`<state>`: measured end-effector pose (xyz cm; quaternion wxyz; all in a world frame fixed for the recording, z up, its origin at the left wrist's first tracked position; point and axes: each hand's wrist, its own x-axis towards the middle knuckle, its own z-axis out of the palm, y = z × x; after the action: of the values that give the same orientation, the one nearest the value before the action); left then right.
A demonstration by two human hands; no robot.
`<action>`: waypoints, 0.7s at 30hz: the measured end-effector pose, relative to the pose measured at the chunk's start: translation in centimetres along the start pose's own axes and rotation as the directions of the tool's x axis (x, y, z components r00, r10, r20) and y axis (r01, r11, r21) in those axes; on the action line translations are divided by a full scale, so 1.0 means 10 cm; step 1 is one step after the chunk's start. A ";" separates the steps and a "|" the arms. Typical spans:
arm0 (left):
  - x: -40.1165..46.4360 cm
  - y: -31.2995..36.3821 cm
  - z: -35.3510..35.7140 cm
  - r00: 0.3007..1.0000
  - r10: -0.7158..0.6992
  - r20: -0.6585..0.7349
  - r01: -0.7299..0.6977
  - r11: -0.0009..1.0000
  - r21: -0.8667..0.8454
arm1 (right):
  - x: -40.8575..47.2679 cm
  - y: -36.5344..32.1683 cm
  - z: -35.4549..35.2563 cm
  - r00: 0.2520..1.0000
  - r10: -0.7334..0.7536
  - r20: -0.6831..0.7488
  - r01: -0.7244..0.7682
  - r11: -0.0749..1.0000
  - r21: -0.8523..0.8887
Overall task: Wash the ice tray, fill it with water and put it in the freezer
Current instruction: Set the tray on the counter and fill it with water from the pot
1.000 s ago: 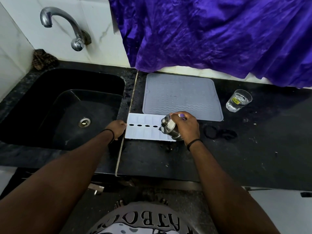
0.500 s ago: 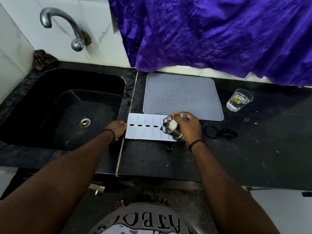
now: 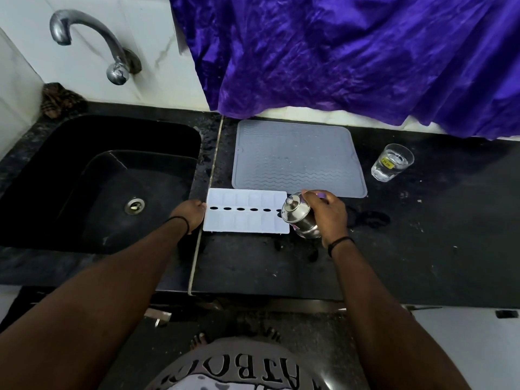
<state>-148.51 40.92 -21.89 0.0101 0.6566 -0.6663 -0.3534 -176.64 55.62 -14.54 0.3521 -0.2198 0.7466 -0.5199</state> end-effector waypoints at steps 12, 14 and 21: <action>0.01 0.00 0.00 1.000 0.009 -0.008 -0.009 1.000 0.013 | 0.00 -0.02 0.06 0.996 -0.088 0.018 0.089 0.989 -0.116; 0.01 0.00 -0.01 1.000 0.014 -0.010 -0.014 1.000 0.021 | 0.00 -0.03 0.06 0.996 -0.088 0.017 0.090 0.987 -0.130; 0.02 0.00 -0.01 1.000 0.018 -0.006 -0.018 0.999 0.034 | -0.02 -0.05 0.05 0.995 -0.099 0.019 0.101 0.983 -0.152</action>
<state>-148.49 40.71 -21.92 0.0042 0.6516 -0.6781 -0.3400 -176.14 55.23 -14.18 0.3118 -0.2861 0.7703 -0.4770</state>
